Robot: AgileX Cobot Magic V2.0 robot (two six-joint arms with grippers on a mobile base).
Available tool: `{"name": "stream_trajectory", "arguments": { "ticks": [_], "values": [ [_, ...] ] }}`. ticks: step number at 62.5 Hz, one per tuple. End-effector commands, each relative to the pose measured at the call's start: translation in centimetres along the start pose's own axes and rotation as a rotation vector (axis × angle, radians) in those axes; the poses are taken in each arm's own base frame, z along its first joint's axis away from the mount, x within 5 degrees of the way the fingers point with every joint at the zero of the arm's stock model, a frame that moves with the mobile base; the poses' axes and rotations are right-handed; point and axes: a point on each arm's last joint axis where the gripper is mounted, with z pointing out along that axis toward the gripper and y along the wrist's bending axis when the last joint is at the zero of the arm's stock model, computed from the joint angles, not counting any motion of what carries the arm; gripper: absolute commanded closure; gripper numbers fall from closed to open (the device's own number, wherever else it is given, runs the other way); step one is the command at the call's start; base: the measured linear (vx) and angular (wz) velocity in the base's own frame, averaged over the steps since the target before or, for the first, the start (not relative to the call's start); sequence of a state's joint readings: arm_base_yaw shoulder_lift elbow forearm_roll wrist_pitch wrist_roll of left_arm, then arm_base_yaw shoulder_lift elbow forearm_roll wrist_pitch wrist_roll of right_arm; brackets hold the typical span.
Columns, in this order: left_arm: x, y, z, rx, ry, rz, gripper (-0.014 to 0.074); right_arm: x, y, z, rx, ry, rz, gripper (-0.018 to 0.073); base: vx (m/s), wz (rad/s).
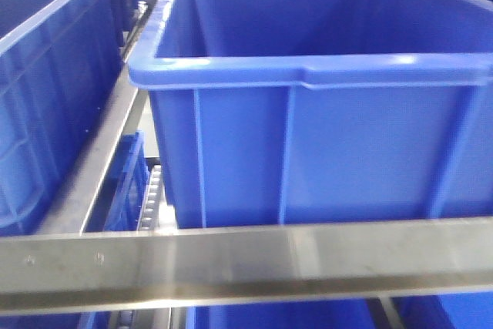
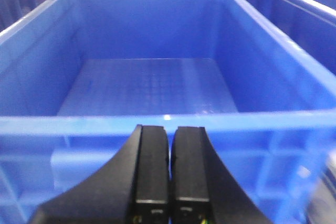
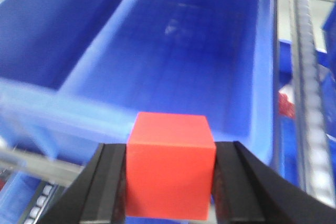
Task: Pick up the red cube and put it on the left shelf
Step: 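Move the right gripper with the red cube over the blue bin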
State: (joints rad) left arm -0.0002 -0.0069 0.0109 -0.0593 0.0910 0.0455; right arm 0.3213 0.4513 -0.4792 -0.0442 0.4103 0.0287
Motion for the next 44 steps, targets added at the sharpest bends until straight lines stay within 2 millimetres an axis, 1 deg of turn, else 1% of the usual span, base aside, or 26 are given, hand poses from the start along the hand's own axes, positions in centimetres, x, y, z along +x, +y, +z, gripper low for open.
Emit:
{"name": "stream_trajectory", "arguments": {
  "ticks": [1,14,44],
  "values": [
    [0.03,0.04,-0.02,-0.003,-0.067,-0.013,0.0506,-1.73,-0.01,-0.36,0.001,-0.112,-0.016,0.0436,0.21,0.24],
    [0.03,0.04,-0.02,-0.003,-0.067,-0.013,0.0506,-1.73,-0.01,-0.36,0.001,-0.112,-0.016,0.0436,0.12,0.13],
    [0.03,0.04,-0.02,-0.003,-0.067,-0.013,0.0506,-1.73,-0.01,-0.36,0.001,-0.112,-0.016,0.0436,0.02,0.0]
  ]
}}
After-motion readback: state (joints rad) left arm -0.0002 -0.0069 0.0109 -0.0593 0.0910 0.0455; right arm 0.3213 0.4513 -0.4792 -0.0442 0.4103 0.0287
